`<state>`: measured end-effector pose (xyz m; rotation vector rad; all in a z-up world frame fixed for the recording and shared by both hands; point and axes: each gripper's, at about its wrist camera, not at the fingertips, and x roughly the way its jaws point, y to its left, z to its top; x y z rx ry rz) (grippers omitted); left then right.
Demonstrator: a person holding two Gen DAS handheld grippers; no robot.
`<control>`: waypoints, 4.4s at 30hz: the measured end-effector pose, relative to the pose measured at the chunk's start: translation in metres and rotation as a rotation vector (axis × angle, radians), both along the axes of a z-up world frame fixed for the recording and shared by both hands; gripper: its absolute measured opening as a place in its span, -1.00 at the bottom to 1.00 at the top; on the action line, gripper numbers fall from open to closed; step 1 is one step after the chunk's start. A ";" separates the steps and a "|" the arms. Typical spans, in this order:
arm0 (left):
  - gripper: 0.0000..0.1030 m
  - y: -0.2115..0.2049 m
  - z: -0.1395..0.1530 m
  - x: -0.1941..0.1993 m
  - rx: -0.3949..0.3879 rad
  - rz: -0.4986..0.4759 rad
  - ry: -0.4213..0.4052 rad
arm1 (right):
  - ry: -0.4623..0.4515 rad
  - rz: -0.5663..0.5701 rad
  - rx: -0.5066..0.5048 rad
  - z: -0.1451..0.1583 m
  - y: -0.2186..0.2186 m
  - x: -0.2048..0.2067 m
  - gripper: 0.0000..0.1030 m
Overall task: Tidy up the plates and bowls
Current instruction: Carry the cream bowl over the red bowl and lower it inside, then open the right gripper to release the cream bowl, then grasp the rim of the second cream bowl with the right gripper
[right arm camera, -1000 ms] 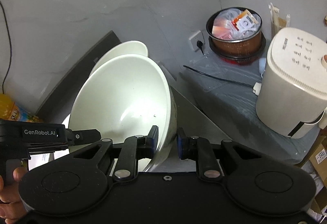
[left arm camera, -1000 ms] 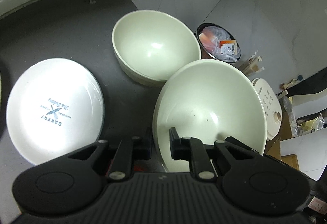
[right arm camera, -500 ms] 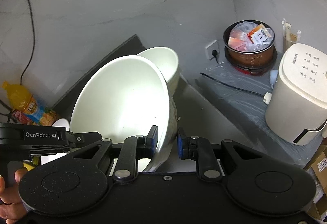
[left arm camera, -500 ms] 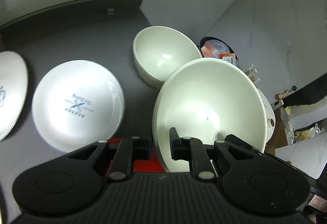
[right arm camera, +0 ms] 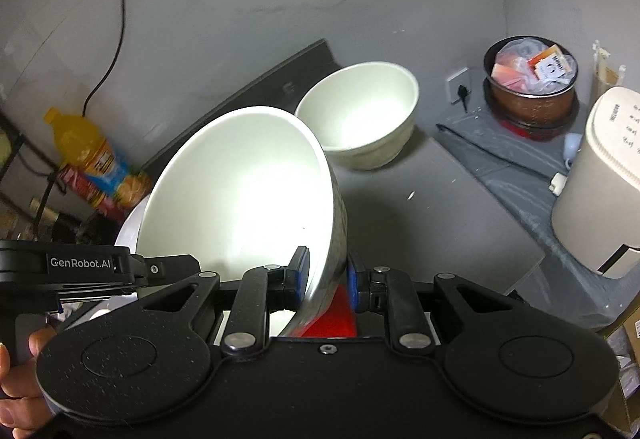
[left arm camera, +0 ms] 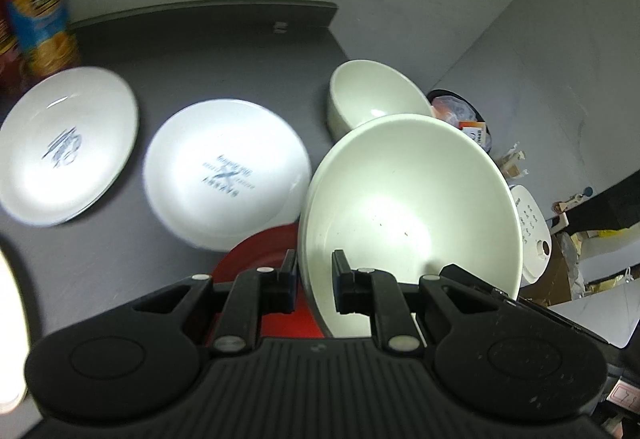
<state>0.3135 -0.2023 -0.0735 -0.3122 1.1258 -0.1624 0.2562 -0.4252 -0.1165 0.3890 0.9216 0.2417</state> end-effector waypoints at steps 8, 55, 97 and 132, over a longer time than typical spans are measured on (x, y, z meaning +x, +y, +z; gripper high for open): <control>-0.70 0.020 -0.011 -0.024 -0.002 0.046 0.023 | 0.021 0.073 -0.014 -0.006 0.018 -0.018 -0.58; 0.18 0.037 -0.026 -0.031 0.027 0.144 0.047 | 0.116 0.113 -0.052 -0.026 0.038 -0.015 0.13; 0.41 -0.043 -0.003 0.094 0.066 0.045 0.025 | 0.046 -0.032 0.025 -0.001 -0.039 0.089 0.74; -0.67 -0.068 -0.093 0.192 0.026 -0.006 0.093 | 0.160 -0.154 0.050 -0.084 -0.036 0.183 -0.41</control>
